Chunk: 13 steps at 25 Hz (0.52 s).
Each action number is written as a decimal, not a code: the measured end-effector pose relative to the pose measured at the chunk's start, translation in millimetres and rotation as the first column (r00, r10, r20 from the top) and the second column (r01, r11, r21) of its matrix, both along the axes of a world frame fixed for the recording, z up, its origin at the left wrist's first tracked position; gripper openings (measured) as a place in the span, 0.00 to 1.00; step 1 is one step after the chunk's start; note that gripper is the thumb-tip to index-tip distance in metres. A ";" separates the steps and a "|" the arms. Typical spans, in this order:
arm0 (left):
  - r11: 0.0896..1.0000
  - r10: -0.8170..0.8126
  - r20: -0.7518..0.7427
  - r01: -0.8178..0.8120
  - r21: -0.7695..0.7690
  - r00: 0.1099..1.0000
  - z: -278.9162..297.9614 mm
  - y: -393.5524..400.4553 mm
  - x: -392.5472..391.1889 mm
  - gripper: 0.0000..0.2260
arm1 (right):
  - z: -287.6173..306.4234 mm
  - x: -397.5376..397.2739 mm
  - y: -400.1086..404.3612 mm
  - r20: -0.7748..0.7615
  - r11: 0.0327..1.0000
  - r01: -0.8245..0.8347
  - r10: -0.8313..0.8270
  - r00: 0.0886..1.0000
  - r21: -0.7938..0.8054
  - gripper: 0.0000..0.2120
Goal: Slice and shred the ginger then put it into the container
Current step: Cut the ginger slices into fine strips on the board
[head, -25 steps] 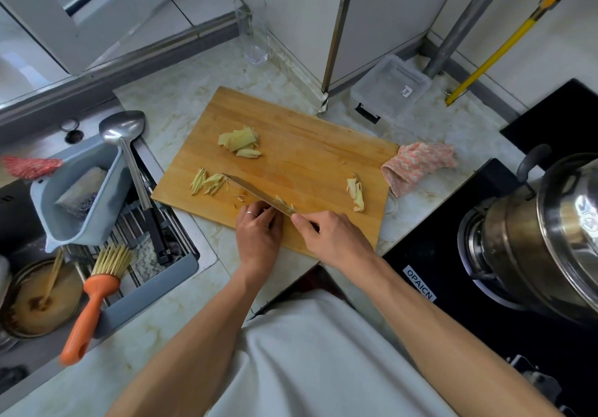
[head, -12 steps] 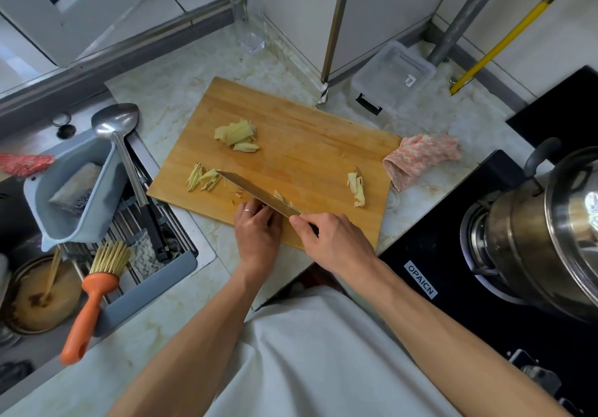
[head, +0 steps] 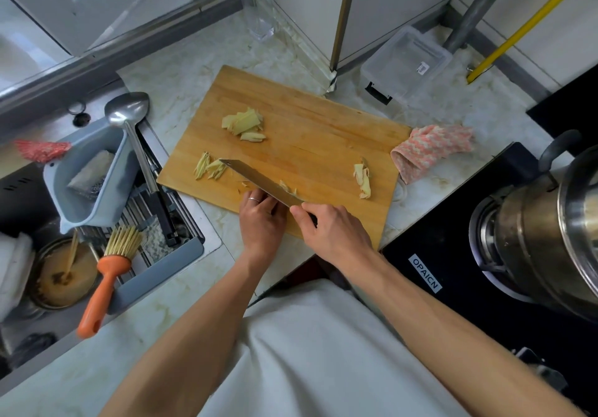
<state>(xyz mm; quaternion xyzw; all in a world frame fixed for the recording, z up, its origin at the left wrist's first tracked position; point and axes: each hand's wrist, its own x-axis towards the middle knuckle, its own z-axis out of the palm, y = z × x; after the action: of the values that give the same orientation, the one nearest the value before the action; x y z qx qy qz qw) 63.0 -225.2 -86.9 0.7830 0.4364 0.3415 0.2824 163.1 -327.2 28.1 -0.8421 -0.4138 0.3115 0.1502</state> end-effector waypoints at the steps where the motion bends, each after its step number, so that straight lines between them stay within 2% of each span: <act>1: 1.000 0.003 -0.009 -0.003 -0.014 1.000 0.9 -1.7 -0.6 0.09 | 1.0 0.9 -1.3 -0.002 1.000 -0.005 0.005 1.000 -0.006 0.26; 7: 0.996 -0.028 0.019 0.029 -0.089 0.999 4.1 -1.8 -5.6 0.05 | 1.8 -2.5 -0.6 -0.013 0.999 0.043 -0.043 0.999 -0.021 0.26; 13: 0.996 -0.017 0.037 0.021 -0.092 0.999 1.1 -2.2 -3.4 0.05 | 10.0 -6.7 -5.1 0.020 0.998 0.046 -0.045 0.999 -0.041 0.26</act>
<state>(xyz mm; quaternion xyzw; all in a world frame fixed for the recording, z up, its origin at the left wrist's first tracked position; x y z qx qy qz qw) 59.5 -227.4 -85.8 0.7670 0.4391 0.3325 0.3292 156.4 -332.3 38.0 -0.8572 -0.3893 0.3085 0.1360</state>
